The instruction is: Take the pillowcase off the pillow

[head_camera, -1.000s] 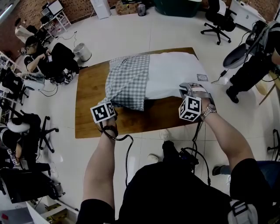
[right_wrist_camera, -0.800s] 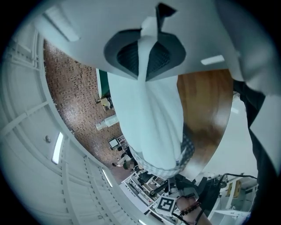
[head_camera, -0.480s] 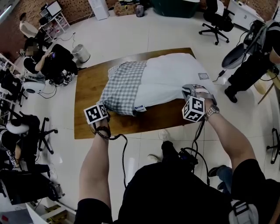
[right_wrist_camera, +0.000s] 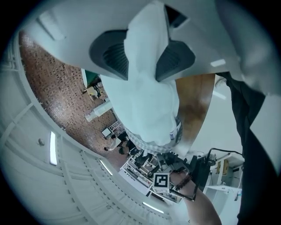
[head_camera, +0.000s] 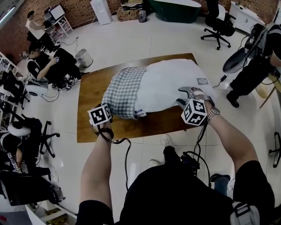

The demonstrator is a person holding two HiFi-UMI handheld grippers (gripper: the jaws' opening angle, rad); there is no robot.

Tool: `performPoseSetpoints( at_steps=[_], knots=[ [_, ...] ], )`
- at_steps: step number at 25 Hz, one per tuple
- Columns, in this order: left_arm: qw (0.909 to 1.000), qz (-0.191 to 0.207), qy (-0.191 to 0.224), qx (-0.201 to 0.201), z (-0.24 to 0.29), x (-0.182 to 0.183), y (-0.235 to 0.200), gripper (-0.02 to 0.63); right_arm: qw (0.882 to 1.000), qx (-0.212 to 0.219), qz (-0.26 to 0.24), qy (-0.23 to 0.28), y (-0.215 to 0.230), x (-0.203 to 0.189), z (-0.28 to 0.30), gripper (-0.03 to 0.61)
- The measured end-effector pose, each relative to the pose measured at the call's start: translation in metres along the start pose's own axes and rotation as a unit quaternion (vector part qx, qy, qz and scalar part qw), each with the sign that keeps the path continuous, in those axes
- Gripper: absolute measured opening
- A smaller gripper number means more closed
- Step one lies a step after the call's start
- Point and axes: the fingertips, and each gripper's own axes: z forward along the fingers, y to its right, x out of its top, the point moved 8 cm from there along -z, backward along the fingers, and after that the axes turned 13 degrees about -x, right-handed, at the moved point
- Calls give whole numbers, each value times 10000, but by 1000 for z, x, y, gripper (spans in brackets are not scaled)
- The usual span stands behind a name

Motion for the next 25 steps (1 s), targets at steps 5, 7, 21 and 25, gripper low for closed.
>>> performPoseSetpoints(
  at_steps=[5, 7, 21, 25],
  knots=[
    [9990, 283, 352, 21, -9, 13, 19, 110, 9992, 336, -18, 232, -6, 5, -15, 222],
    [9983, 374, 434, -54, -13, 17, 26, 110, 9981, 533, -29, 293, -11, 7, -21, 229],
    [9943, 752, 413, -634, -14, 80, 42, 107, 9927, 1025, 584, 242, 42, 48, 3, 227],
    [9910, 1008, 280, -830, -4, 108, 53, 104, 9902, 1163, 743, 213, 66, 55, 27, 227]
  ],
)
